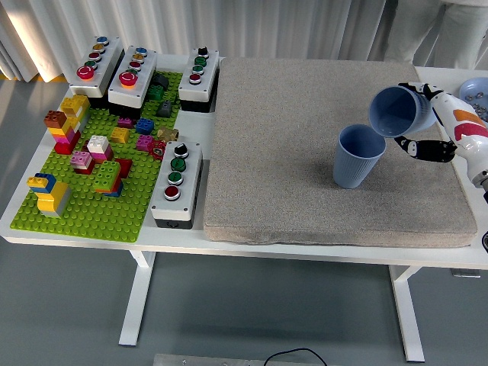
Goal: Pick cup pour cup place
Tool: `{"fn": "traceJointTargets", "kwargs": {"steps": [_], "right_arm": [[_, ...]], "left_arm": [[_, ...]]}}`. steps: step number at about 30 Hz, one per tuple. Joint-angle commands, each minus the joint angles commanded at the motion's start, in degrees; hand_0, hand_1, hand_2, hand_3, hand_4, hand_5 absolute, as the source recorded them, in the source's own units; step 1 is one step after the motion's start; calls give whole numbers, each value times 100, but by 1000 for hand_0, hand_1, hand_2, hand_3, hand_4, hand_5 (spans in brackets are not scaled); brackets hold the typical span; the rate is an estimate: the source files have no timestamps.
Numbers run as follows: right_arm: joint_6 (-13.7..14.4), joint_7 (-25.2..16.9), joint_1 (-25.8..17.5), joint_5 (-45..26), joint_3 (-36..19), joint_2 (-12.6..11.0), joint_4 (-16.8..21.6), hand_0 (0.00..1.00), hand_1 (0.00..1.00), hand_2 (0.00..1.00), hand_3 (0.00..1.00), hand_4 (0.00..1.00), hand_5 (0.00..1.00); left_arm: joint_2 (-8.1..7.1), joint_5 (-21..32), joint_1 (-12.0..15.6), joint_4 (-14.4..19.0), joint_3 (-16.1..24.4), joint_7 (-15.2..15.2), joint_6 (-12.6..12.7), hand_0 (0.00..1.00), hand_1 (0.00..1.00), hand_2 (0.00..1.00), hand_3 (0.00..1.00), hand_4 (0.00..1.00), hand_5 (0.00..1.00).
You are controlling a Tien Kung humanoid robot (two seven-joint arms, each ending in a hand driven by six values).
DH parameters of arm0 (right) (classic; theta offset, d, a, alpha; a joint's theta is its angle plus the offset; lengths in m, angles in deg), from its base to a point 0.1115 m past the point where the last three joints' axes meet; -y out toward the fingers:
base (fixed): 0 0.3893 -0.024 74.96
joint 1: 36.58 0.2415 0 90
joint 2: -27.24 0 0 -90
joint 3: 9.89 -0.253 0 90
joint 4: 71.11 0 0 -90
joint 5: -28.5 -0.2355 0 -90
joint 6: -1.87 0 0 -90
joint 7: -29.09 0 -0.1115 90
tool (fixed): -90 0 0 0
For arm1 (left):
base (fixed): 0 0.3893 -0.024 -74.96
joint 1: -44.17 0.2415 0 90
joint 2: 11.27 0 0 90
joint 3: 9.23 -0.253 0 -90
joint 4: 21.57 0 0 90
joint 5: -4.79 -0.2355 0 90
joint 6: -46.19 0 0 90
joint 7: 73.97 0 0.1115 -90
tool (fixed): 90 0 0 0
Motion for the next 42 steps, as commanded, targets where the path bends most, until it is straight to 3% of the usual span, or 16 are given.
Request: {"fn": "traceJointTargets", "kwargs": {"steps": [15,36,42], "right_arm": [[165,-122,119,110,183,-29,-105,735,639,524,581,612,2],[709,-706,151,-39,343,-64,-454,735,641,519,572,610,2],[728,-735,199,-72,368,-95,-489,735,642,519,568,610,2]], "left_arm": [[0,-33,-1,0,47,-8,2,723,772,822,666,507,944],[-9,6,13,0,-16,-4,-1,723,771,823,665,507,943],[-10,-1,9,0,-5,-1,0,724,771,823,665,507,943]]}}
